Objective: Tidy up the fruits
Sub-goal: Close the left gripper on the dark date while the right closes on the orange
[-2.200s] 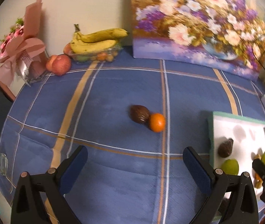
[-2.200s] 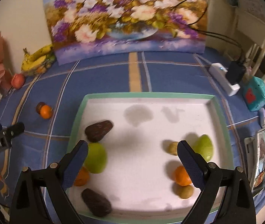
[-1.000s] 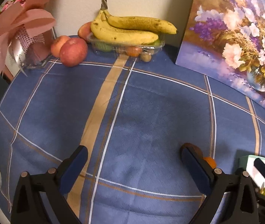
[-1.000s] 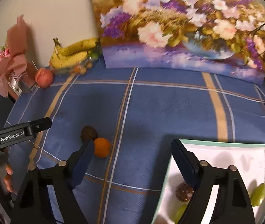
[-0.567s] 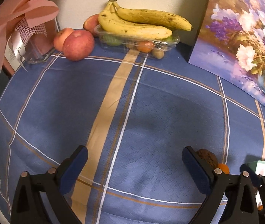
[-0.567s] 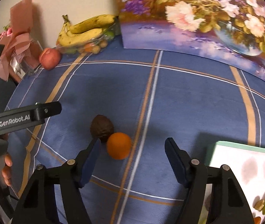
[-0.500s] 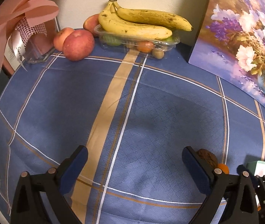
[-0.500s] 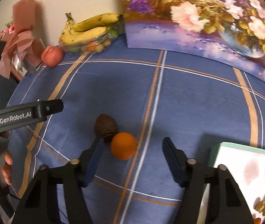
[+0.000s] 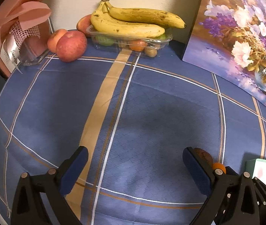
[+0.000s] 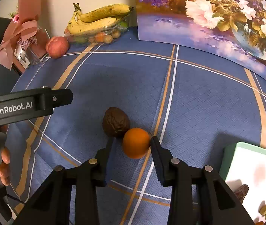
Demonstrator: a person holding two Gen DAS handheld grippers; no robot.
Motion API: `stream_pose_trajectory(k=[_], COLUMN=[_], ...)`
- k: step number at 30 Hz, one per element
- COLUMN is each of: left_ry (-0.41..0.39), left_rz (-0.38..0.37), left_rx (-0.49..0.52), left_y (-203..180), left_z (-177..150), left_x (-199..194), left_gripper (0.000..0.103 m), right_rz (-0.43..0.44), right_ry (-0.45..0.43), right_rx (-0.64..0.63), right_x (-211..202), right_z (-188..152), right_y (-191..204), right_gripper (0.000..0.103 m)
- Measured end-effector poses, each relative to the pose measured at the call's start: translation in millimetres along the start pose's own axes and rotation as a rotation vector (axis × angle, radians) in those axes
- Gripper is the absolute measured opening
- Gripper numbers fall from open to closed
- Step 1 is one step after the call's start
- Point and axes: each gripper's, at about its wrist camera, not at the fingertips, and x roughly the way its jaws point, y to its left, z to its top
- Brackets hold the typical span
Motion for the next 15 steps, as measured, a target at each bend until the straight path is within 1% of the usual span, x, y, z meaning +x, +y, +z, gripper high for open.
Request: stream_pose_trajectory(k=[1,6,9,10,12,14,15], left_ry=[0.000,0.005,0.007,0.010,0.019,0.029,0.030], left_rz=[-0.003,-0.027,-0.060,-0.084,-0.119,-0.137,-0.145], left_rx=[0.000,0.005,0.009,0.011,0.018,0.039,0.051], left_y=[-0.4,-6.9,-13.6,-17.5,-23.7,-33.6,-38.7], left_z=[0.5,0.1,-0.8,-1.6,-3.1,-5.5,-6.6], left_x=[-0.1,-1.2,-0.7,-0.2,0.6,1.5,1.7], left_gripper=[0.102,0.102,0.101,0.100,0.091,0.090,0.087], right_rz=[-0.001,0.013,0.011,0.008,0.000,-0.005,-0.006], right_ry=[-0.001,-0.007,-0.014,-0.016,-0.023,-0.033,-0.039], right_rx=[0.002,0.010,0.024,0.030,0.045,0.065,0.072], right_x=[-0.1,-5.4,-10.5,-12.3,-16.9,-22.8,-25.6], right_z=[0.1,1.4,2.4,2.6,3.4,4.1,4.3], right_y=[-0.6,-5.3,-11.6,-14.4,-21.6,-29.5,-32.7], right_gripper=[0.032,0.032,0.032,0.032,0.032,0.032,0.032])
